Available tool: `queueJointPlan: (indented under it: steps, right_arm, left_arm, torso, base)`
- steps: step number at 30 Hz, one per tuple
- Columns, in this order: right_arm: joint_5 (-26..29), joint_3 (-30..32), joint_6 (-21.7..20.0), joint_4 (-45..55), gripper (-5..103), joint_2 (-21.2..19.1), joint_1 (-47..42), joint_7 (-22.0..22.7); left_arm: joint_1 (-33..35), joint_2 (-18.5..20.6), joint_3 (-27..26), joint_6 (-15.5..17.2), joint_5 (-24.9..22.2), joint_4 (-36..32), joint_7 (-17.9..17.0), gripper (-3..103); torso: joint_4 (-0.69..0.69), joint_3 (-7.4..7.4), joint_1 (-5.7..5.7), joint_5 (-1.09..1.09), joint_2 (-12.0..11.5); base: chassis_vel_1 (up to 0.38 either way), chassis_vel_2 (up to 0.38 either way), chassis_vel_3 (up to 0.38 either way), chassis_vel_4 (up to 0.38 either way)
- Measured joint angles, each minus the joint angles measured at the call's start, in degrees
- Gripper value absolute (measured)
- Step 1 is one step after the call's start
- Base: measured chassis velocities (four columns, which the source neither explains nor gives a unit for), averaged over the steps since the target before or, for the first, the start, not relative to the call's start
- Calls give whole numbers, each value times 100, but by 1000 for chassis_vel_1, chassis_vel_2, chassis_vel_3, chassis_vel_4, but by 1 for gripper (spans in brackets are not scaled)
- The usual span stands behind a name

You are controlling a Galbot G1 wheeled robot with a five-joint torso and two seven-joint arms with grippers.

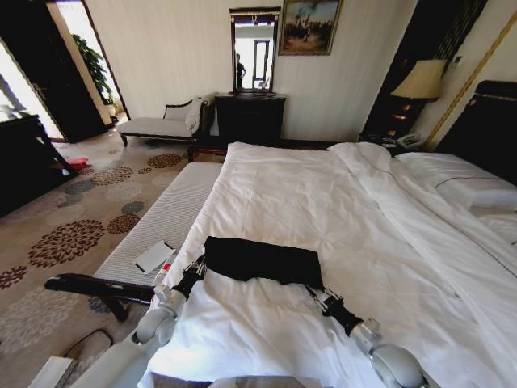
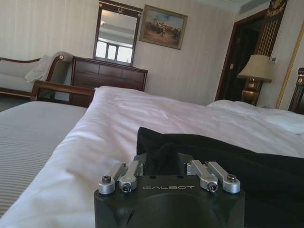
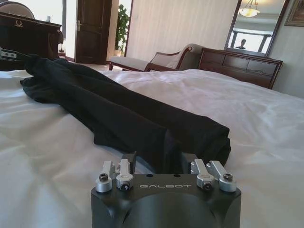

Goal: Fold the clothes on the bed.

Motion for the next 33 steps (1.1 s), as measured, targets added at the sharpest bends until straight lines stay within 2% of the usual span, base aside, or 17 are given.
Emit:
queueJointPlan:
  steps: [2,5,7,8,9,10,11,13,14,16,22,23,24,27,29,30,33]
  right_arm:
    - [37,95,73,25,62,-47,-59,2]
    - [86,165,119,69,68,-69,-139,1]
    - [216,240,143,156,79,-87,-204,6]
    - [285,257,140,195,84,-97,-198,31]
    - [285,257,140,195,84,-97,-198,31]
    - [345,262,123,229,84,-109,-177,68]
    - [429,266,88,271,90,-128,-129,119]
    - [669,272,-16,351,98,-198,26,244]
    - [669,272,-16,351,98,-198,26,244]
    - [902,276,-133,371,100,-287,261,403]
    - [1131,202,-323,371,100,-492,765,631]
    - [1165,175,-362,367,100,-551,849,663]
    - [1189,122,-399,344,100,-617,961,696]
    - [1219,89,-461,317,100,-712,1071,766]
    - [1222,118,-467,321,100,-723,1046,777]
    - [1223,177,-470,337,100,-739,993,789]
    - [1223,245,-471,358,100,-755,931,817]
  left_arm:
    - [122,64,-199,-51,9,53,31,48]
    - [260,131,-374,-70,-45,25,56,54]
    - [432,212,-624,-81,-150,-103,75,59]
    - [470,227,-702,-81,-189,-168,75,70]
    - [470,227,-702,-81,-189,-168,75,70]
    - [486,231,-752,-81,-207,-222,72,76]
    - [492,230,-797,-82,-216,-299,67,76]
    - [473,200,-830,-46,-227,-533,10,86]
    - [473,200,-830,-46,-227,-533,10,86]
    - [309,170,-718,44,-223,-747,-78,96]
    - [-459,60,-197,299,-235,-773,-375,100]
    - [-701,17,-23,396,-276,-736,-491,100]
    - [-945,-21,187,544,-409,-737,-679,100]
    - [-1316,12,565,951,-867,-884,-1143,100]
    - [-1404,55,667,1068,-990,-935,-1219,100]
    - [-1528,145,823,1190,-1129,-1002,-1321,100]
    - [-1673,274,1025,1268,-1191,-1046,-1391,100]
  torso:
    - [2,1,1,0,0]
    - [1,1,0,0,0]
    - [2,0,-1,1,0]
    - [2,0,-1,0,0]
    - [2,0,-1,0,0]
    - [1,0,-1,0,0]
    - [0,0,0,1,0]
    - [2,1,0,1,0]
    - [2,1,0,1,0]
    - [1,0,0,1,0]
    - [3,1,0,1,0]
    - [-3,1,1,0,0]
    - [-6,1,1,1,-1]
    - [5,1,1,0,0]
    - [3,1,1,1,0]
    - [-4,1,1,2,0]
    - [1,1,1,2,0]
  base:
    - [0,0,0,0]
    - [0,0,0,0]
    - [0,0,0,0]
    - [0,0,0,0]
    - [0,0,0,0]
    - [0,0,0,0]
    - [0,0,0,0]
    - [0,0,0,0]
    - [0,0,0,0]
    - [0,0,0,0]
    - [0,0,0,0]
    - [0,0,0,0]
    - [0,0,0,0]
    - [0,0,0,0]
    - [0,0,0,0]
    - [0,0,0,0]
    - [0,0,0,0]
